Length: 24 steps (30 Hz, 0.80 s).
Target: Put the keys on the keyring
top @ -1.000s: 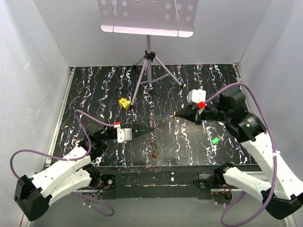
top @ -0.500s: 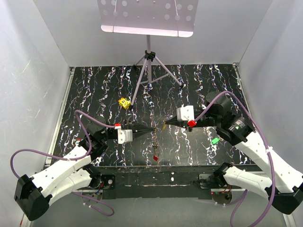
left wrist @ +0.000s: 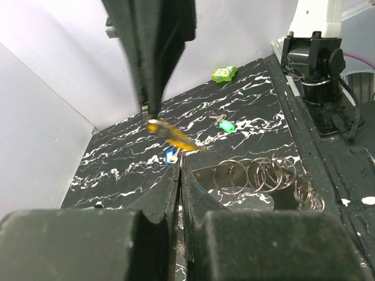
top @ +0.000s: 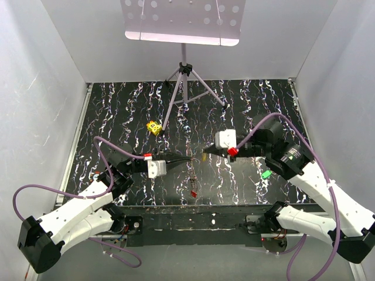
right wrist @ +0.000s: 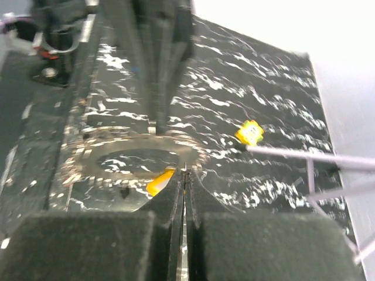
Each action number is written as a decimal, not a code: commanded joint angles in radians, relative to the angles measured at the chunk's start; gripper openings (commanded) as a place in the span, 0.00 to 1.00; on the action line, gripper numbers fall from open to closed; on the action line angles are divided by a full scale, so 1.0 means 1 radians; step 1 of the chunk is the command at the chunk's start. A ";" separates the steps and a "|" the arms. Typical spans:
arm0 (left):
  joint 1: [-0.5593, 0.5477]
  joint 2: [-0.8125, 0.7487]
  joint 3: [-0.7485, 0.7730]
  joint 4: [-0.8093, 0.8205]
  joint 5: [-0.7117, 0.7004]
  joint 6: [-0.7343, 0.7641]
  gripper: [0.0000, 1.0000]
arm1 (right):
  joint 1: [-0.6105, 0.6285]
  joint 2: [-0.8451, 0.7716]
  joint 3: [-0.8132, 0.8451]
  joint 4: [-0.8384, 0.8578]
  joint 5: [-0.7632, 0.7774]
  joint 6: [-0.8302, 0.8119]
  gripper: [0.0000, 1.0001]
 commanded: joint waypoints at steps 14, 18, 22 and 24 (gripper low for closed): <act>0.005 -0.049 -0.006 -0.011 -0.055 0.057 0.00 | -0.053 0.066 0.175 -0.288 -0.311 -0.149 0.01; 0.004 -0.043 -0.008 0.017 -0.037 0.034 0.00 | -0.040 0.067 0.137 -0.183 -0.224 -0.038 0.01; 0.005 -0.038 -0.016 0.047 -0.028 0.012 0.00 | -0.036 0.096 0.140 -0.119 -0.179 0.064 0.01; 0.004 -0.038 -0.019 0.063 -0.025 0.000 0.00 | -0.026 0.110 0.144 -0.129 -0.181 0.064 0.01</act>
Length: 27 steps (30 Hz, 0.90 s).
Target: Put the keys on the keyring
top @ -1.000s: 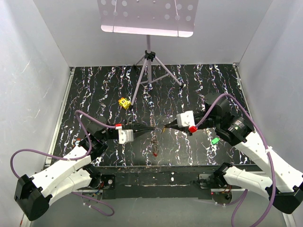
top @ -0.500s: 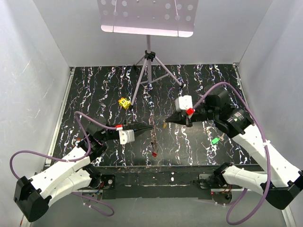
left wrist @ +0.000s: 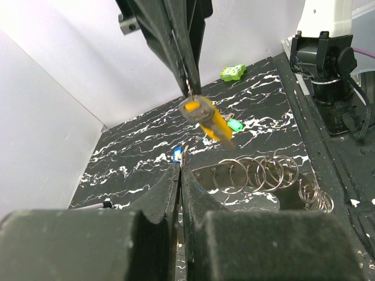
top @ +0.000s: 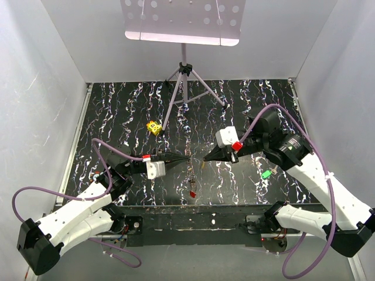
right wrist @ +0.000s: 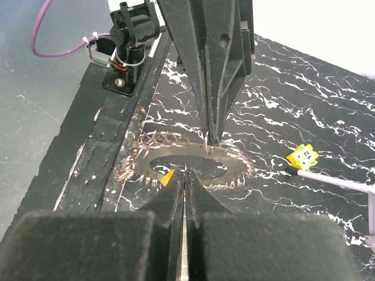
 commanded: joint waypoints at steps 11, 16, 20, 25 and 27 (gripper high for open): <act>0.004 -0.003 -0.016 0.127 0.022 -0.064 0.00 | 0.060 0.053 0.008 0.112 0.110 0.070 0.01; 0.002 0.005 -0.028 0.176 0.001 -0.108 0.00 | 0.085 0.039 -0.006 0.115 0.138 0.028 0.01; -0.004 0.009 -0.036 0.213 -0.050 -0.166 0.00 | 0.097 0.016 -0.015 0.121 0.169 -0.004 0.01; -0.007 -0.004 -0.059 0.272 -0.128 -0.271 0.00 | 0.103 -0.018 -0.032 0.132 0.207 -0.012 0.01; -0.007 -0.015 -0.079 0.308 -0.151 -0.306 0.00 | 0.111 -0.025 -0.040 0.141 0.225 -0.012 0.01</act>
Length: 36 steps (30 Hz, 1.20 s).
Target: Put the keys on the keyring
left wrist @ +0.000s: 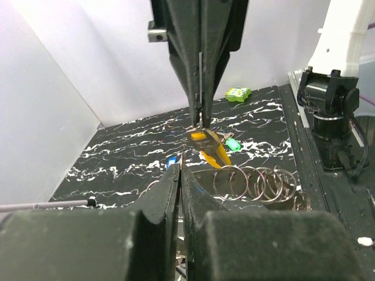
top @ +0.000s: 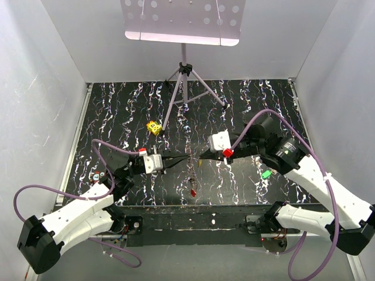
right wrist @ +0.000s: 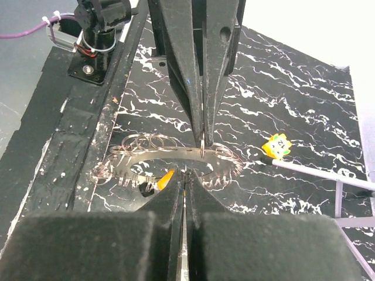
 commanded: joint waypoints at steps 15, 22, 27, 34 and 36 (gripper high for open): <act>-0.028 -0.040 -0.034 0.152 -0.114 -0.137 0.00 | 0.083 -0.037 -0.066 0.178 0.219 -0.040 0.01; -0.028 -0.035 -0.036 0.147 -0.123 -0.128 0.00 | 0.086 -0.062 -0.082 0.200 0.211 -0.030 0.01; -0.028 -0.034 -0.039 0.152 -0.129 -0.125 0.00 | 0.086 -0.077 -0.096 0.203 0.185 -0.020 0.01; -0.028 -0.034 -0.041 0.153 -0.121 -0.122 0.00 | 0.087 -0.073 -0.100 0.232 0.187 -0.001 0.01; -0.029 -0.034 -0.041 0.155 -0.117 -0.122 0.00 | 0.086 -0.068 -0.102 0.243 0.191 0.006 0.01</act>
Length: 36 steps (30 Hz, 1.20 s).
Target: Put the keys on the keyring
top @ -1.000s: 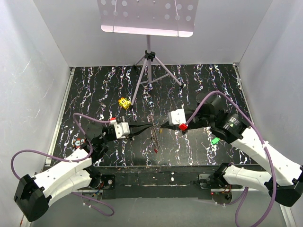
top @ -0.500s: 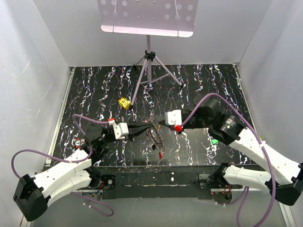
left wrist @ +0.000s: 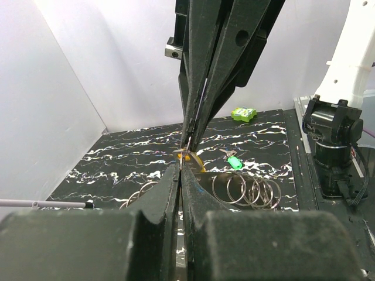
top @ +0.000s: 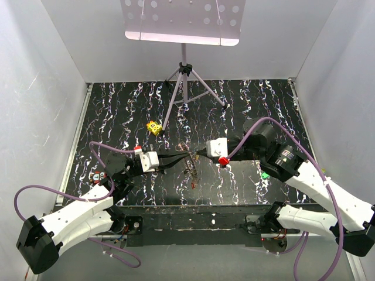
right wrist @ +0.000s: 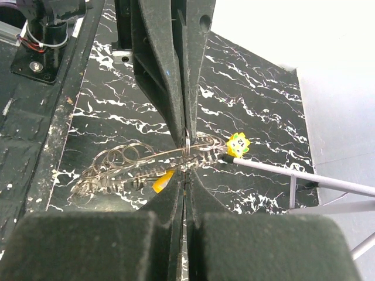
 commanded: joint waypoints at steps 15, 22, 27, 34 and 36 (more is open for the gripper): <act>-0.003 -0.020 -0.006 0.047 -0.020 0.015 0.00 | 0.004 0.000 -0.008 0.083 -0.005 0.041 0.01; -0.003 -0.022 -0.006 0.052 -0.023 0.014 0.00 | 0.005 0.003 -0.008 0.080 -0.010 0.042 0.01; -0.003 -0.025 -0.009 0.055 -0.023 0.014 0.00 | 0.005 0.008 -0.005 0.077 -0.011 0.044 0.01; -0.003 -0.025 -0.009 0.055 -0.026 0.014 0.00 | 0.011 0.012 -0.005 0.078 -0.014 0.044 0.01; -0.003 -0.025 -0.009 0.055 -0.027 0.015 0.00 | 0.011 0.011 -0.002 0.075 -0.013 0.047 0.01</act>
